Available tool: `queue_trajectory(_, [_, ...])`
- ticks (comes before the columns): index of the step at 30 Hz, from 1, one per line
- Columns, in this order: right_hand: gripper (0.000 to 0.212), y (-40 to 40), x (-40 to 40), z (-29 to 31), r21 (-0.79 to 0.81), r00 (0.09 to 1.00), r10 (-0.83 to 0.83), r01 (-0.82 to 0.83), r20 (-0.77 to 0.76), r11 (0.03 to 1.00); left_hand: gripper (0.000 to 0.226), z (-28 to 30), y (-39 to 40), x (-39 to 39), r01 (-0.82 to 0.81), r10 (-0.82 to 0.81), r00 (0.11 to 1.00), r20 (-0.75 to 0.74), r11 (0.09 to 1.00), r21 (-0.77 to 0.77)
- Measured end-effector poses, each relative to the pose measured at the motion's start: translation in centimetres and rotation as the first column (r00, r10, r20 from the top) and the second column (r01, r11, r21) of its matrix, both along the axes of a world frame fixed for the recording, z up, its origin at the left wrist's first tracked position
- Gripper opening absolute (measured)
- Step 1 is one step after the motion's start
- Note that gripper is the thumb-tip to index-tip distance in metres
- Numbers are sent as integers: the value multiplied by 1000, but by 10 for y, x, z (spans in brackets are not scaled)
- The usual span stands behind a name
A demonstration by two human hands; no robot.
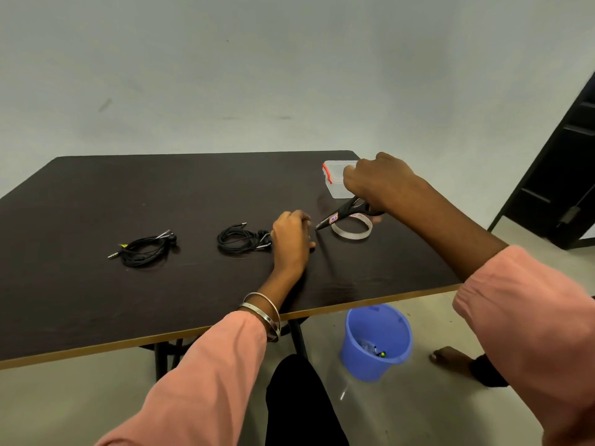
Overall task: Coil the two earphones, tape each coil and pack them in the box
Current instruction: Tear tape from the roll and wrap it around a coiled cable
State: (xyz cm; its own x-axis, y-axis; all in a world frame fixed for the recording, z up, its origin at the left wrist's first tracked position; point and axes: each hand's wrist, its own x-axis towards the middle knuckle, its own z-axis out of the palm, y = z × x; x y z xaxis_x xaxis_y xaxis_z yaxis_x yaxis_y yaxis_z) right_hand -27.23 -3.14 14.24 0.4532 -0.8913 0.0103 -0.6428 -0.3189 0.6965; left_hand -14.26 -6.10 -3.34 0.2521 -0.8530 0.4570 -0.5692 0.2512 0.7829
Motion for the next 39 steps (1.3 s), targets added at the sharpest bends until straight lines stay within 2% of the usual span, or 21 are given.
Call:
queue_trajectory(3, [33,-2,-10,-2,-22,1000,1,-1,30,1000,16,1,2,-1,-8,8,1000,-15,1000,3])
queue_trajectory(8, [54,-4,-26,-8,15,993,-77,76,88,997,17,2,1,-1,-23,23,999,-30,1000,10])
queue_trajectory(13, [67,-8,-36,-9,36,984,-112,109,137,993,17,5,3,-1,-45,47,997,-58,998,33])
queue_trajectory(17, [68,-13,-48,-8,127,929,-191,158,316,979,17,9,8,-1,-33,37,994,-102,999,41])
queue_trajectory(19, [70,-15,-57,-11,208,837,-275,198,473,958,18,10,8,-1,-16,21,990,-137,999,35])
queue_trajectory(21, [79,-14,-67,-19,296,658,-405,277,635,914,18,11,8,-1,-2,9,982,-190,999,37])
queue_trajectory(23, [74,-11,-75,-37,337,462,-484,367,743,867,18,12,9,-1,10,1,970,-245,999,41])
queue_trajectory(26, [52,-1,-80,-71,344,247,-512,499,823,795,21,13,13,-2,33,-24,953,-303,999,24])
queue_trajectory(28, [54,6,-77,-90,354,180,-520,547,835,759,22,16,18,-1,50,-47,941,-336,999,0])
queue_trajectory(35, [65,12,-61,-109,416,212,-621,578,754,702,24,26,33,6,155,-123,839,-530,988,17])
queue_trajectory(39, [39,16,-55,-103,341,332,-596,578,731,741,26,39,43,19,216,-135,758,-638,975,51])
